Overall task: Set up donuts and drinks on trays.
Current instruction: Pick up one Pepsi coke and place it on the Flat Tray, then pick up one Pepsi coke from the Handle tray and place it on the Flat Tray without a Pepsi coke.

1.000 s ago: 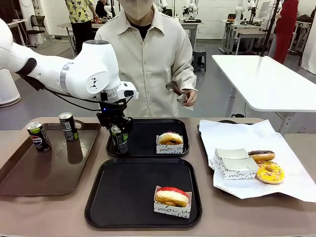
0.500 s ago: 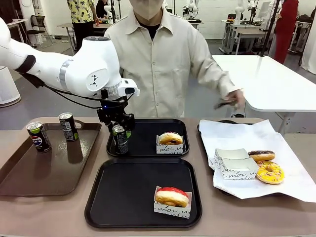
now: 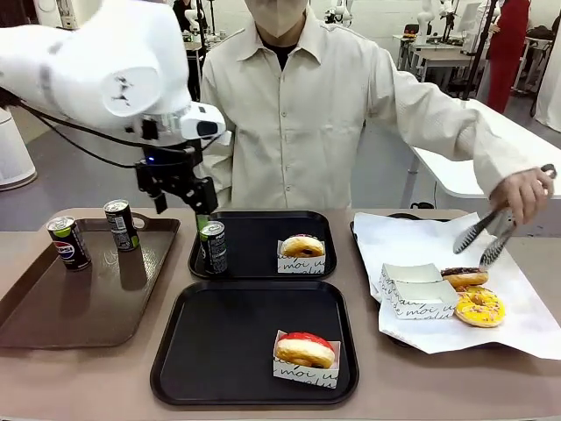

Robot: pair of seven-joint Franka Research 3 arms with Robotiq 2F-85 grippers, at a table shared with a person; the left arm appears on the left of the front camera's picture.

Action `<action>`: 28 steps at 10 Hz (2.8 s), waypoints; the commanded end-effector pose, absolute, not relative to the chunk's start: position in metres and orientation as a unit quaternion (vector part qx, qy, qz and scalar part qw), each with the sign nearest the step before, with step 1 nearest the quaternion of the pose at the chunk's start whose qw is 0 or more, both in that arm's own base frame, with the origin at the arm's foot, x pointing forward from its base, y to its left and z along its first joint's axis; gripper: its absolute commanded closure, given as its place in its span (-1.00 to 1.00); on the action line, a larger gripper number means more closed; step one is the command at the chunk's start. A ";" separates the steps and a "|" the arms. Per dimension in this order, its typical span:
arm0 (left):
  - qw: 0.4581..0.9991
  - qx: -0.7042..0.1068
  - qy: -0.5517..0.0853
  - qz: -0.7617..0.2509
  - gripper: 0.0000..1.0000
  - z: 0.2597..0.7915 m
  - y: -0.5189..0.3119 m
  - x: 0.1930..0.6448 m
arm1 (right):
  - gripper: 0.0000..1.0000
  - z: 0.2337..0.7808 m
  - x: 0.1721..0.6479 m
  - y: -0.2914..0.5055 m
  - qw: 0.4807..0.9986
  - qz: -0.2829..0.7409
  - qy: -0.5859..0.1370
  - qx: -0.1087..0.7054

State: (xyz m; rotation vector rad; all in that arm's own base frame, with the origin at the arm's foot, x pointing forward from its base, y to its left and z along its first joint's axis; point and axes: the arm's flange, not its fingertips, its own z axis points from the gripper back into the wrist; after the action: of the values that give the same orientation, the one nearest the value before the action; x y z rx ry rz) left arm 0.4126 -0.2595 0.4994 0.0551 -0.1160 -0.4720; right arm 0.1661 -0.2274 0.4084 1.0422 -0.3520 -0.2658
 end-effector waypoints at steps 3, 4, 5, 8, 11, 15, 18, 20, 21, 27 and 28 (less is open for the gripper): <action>0.977 -0.005 -0.044 -0.207 -1.00 0.509 -0.217 0.377 | -1.00 0.408 0.168 -0.227 0.841 -0.117 -0.174 0.499; 0.978 -0.008 -0.033 -0.205 -1.00 0.512 -0.210 0.374 | -1.00 0.408 0.168 -0.227 0.841 -0.117 -0.174 0.499; 0.977 0.012 -0.053 -0.208 -1.00 0.516 -0.227 0.377 | -1.00 0.408 0.168 -0.227 0.841 -0.117 -0.174 0.499; 0.977 0.012 -0.053 -0.208 -1.00 0.516 -0.227 0.377 | -1.00 0.408 0.168 -0.227 0.841 -0.117 -0.174 0.499; 0.977 0.012 -0.053 -0.208 -1.00 0.516 -0.227 0.377 | -1.00 0.408 0.168 -0.227 0.841 -0.117 -0.174 0.499; 0.977 0.012 -0.053 -0.208 -1.00 0.516 -0.227 0.377 | -1.00 0.408 0.168 -0.227 0.841 -0.117 -0.174 0.499; 0.977 0.012 -0.053 -0.208 -1.00 0.516 -0.227 0.377 | -1.00 0.408 0.168 -0.227 0.841 -0.117 -0.174 0.499; 0.977 0.007 -0.048 -0.209 -1.00 0.516 -0.228 0.374 | -1.00 0.408 0.168 -0.227 0.841 -0.117 -0.174 0.499; 0.978 0.007 -0.063 -0.200 -1.00 0.519 -0.202 0.392 | -1.00 0.408 0.168 -0.227 0.841 -0.117 -0.174 0.499; 0.990 0.078 -0.110 -0.039 -1.00 0.526 -0.031 0.466 | -1.00 0.408 0.168 -0.227 0.841 -0.117 -0.174 0.499; 0.991 0.082 -0.105 -0.026 -1.00 0.529 -0.017 0.476 | -1.00 0.408 0.168 -0.227 0.841 -0.117 -0.174 0.499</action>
State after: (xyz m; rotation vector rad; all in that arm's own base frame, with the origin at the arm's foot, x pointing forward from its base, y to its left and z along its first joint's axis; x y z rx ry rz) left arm 0.4696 -0.0098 0.5262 0.1398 -0.2117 -0.0787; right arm 0.1662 -0.2274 0.4085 1.0418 -0.3520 -0.2654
